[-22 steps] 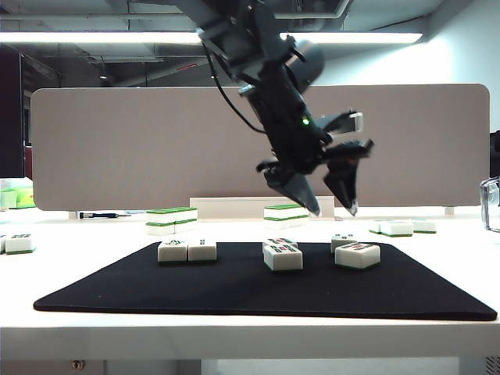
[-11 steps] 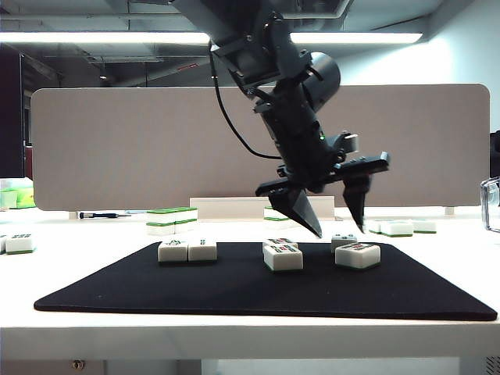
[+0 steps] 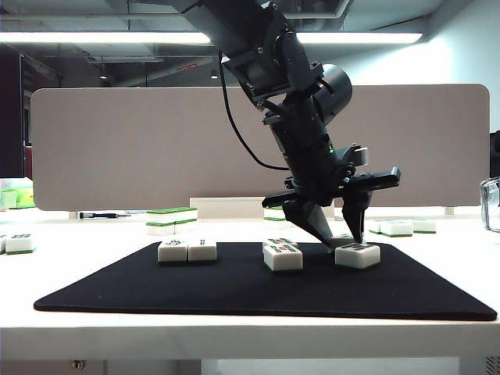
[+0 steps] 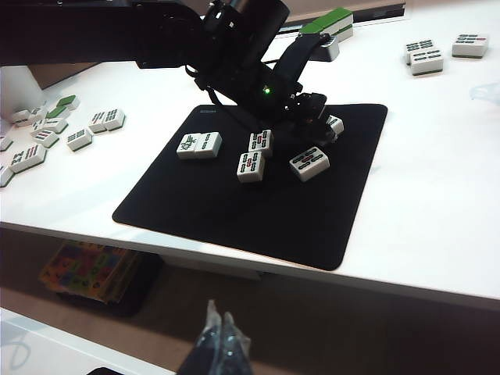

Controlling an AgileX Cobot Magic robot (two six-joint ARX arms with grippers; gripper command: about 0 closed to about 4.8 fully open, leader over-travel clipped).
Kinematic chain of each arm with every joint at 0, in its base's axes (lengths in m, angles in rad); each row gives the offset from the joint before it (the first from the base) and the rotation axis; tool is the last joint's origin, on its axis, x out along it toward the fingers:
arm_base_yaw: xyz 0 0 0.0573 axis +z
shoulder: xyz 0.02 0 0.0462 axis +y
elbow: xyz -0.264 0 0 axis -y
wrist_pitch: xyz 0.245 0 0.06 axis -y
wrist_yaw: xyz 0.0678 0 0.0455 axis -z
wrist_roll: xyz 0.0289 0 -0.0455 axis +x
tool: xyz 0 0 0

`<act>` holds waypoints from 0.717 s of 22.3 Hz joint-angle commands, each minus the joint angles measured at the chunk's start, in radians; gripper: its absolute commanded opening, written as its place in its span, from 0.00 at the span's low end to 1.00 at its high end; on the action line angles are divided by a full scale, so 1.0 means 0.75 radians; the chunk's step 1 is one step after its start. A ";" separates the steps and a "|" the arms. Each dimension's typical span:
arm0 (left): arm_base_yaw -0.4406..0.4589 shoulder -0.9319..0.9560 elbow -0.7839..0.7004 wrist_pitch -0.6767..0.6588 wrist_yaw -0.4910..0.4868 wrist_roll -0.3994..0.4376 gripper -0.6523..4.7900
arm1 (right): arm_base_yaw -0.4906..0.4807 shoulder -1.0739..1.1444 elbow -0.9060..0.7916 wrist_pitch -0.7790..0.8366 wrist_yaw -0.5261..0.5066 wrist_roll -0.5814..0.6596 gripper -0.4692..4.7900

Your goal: Align six mahjong tiles in a row on the table.

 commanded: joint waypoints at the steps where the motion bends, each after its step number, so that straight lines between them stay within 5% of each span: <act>1: 0.004 -0.029 0.007 -0.067 -0.010 0.026 0.44 | 0.000 -0.016 0.005 0.014 0.002 -0.004 0.09; 4: 0.026 -0.097 0.007 -0.172 -0.061 0.197 0.44 | 0.000 -0.016 0.005 0.014 0.002 -0.004 0.09; 8: 0.101 -0.219 0.007 -0.300 -0.128 0.219 0.44 | 0.000 -0.016 0.005 0.014 0.002 -0.004 0.09; 16: 0.226 -0.317 0.003 -0.735 -0.114 0.918 0.44 | 0.000 -0.016 0.005 0.015 0.002 -0.005 0.09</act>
